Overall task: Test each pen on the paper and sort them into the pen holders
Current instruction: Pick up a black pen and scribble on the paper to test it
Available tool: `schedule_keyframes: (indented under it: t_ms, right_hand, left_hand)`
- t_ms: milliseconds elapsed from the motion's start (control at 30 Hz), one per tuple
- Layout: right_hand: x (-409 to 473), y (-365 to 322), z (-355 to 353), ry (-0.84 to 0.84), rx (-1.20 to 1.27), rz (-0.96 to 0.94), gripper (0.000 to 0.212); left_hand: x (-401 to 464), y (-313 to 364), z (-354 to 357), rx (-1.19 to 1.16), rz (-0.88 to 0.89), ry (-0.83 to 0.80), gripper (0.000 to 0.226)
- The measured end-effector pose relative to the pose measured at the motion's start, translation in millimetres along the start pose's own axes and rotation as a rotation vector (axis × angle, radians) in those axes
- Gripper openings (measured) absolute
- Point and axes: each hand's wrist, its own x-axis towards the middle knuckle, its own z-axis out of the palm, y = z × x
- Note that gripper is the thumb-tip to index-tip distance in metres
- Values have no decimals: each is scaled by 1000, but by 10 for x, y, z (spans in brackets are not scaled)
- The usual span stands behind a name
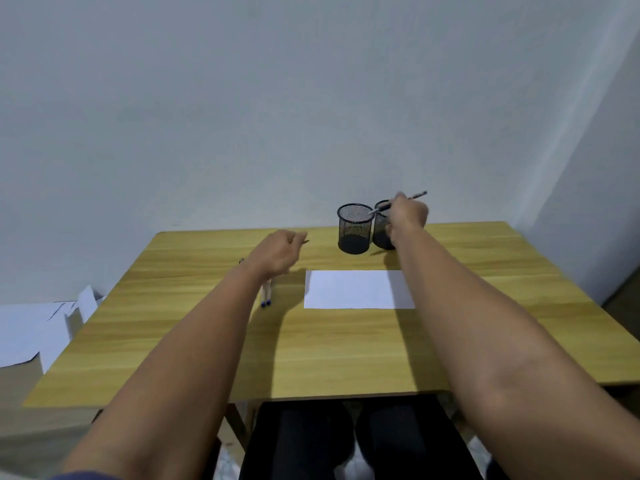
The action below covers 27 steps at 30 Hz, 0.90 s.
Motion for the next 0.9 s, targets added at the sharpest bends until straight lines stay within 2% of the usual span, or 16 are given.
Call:
schedule_keyframes:
  t_ms: [100,200,267,367,467,600,700,767,900]
  right_hand:
    - [-67,30,-138,-158,-93,-283,24]
    - [-241,332,-176,-351,-276,-527,16]
    - [-250,569,-266,-414,-445,-687,18]
    - [-278,819,-426,-423,-761,-984,16]
    - [-278,1020,-522,-410,-893,-1204,15]
    - [-282,1201,-614,-401,-984,-1278,20]
    - [-314,1261,-649,-407,-1033,-1248,22]
    - [-336,1281,-663,-445,-1060,-1202,20]
    - [-328,1284,-677,-500,-1093,-1138,21]
  left_hand:
    - [93,-347,17,323,-40,146,47]
    - [218,-464,145,619,-62,174,41]
    - [288,-508,241,784,-50,172,37]
    - [359,-547,345,872,-80,162,34]
    - [366,-546,411,857,-83,190,35]
    - [306,-523,456,720,65,263,34]
    - [197,-493,524,557,226,128,29]
    - [111,-474,577,524,272,83,27]
    - [46,-491,632,541,284,100,30]
